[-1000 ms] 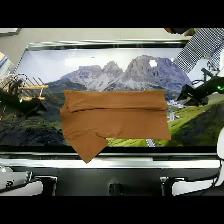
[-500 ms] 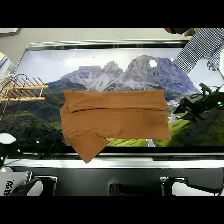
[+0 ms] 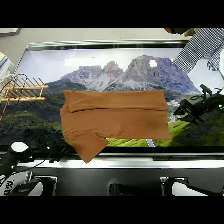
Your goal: Fold the clothes and pants, and hang the long-sleeved shirts on hangers.
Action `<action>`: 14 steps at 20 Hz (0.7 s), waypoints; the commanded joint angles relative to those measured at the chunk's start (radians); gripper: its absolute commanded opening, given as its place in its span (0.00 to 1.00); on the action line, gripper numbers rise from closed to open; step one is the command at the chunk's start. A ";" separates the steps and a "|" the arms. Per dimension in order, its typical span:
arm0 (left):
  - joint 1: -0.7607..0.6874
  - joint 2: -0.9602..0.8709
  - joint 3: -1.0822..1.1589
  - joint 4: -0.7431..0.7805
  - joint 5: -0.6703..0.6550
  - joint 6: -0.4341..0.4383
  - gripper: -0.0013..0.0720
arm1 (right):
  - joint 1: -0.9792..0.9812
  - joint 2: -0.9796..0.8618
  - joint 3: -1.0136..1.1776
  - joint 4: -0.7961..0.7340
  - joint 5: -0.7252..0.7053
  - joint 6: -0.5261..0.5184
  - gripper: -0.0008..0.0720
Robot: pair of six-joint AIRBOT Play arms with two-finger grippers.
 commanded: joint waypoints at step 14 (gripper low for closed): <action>-0.208 -0.114 -0.003 -0.099 0.248 -0.069 0.56 | 0.000 0.002 -0.002 0.053 -0.047 0.000 0.66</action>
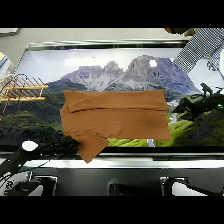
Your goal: Fold the clothes and pants, and hang the long-sleeved shirts on hangers.
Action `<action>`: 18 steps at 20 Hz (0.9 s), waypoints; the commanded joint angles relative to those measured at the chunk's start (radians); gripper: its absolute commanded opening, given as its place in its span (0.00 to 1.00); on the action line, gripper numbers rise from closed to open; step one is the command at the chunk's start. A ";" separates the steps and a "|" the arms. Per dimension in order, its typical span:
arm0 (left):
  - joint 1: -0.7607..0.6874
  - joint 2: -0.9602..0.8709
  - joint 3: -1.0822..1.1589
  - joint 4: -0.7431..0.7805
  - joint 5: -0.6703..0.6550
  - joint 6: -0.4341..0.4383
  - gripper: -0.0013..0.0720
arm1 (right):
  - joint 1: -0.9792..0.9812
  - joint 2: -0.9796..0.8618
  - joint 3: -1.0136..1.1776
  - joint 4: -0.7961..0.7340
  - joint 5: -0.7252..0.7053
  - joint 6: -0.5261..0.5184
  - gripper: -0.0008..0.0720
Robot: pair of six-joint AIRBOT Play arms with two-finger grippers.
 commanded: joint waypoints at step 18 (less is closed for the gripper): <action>-0.009 0.027 0.038 0.141 -0.068 -0.094 0.54 | 0.000 0.001 0.000 0.016 -0.019 -0.015 0.66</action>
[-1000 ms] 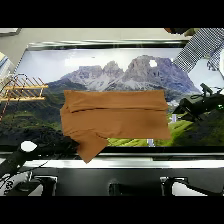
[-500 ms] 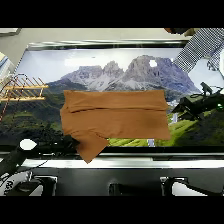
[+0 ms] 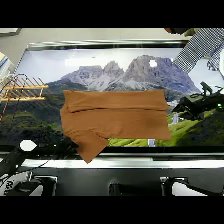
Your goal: Fold the clothes and pants, and hang the long-sleeved shirts on hangers.
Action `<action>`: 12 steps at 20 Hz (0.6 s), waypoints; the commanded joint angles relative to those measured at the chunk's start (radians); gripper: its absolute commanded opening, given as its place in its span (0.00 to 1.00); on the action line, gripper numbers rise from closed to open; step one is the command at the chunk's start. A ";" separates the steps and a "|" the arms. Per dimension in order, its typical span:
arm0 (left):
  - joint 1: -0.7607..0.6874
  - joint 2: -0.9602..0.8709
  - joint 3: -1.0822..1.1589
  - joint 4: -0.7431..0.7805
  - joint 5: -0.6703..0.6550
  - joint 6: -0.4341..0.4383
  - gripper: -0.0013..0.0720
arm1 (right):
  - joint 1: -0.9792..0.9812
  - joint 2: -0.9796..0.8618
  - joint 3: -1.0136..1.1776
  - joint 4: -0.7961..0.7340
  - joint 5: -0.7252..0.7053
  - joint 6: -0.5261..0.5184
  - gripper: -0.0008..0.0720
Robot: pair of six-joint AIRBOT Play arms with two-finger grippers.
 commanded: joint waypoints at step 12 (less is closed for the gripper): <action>-0.002 -0.152 -0.002 -0.166 0.072 0.159 0.05 | 0.000 0.001 0.000 0.139 -0.042 0.000 0.66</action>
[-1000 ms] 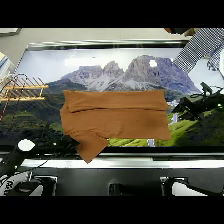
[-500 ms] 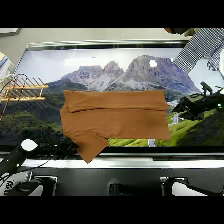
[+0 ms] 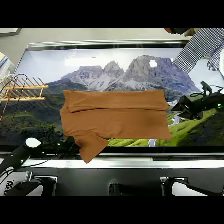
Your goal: Fold the clothes and pants, and hang the long-sleeved shirts on hangers.
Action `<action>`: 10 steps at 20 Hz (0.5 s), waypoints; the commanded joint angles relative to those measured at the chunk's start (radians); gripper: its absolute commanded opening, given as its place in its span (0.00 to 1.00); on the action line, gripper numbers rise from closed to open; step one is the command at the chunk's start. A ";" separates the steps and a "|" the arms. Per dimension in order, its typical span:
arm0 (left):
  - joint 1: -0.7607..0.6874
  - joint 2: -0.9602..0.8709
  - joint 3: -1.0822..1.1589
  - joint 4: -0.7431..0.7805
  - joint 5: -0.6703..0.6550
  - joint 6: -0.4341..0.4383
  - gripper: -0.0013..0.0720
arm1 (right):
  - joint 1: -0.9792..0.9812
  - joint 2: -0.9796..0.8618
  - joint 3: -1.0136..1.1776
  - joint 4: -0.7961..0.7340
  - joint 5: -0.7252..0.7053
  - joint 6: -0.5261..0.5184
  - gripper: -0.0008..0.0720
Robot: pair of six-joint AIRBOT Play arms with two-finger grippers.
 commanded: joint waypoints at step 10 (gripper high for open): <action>0.000 -0.011 0.001 -0.032 -0.036 0.038 0.05 | -0.336 0.000 -0.140 0.100 0.047 -0.142 0.67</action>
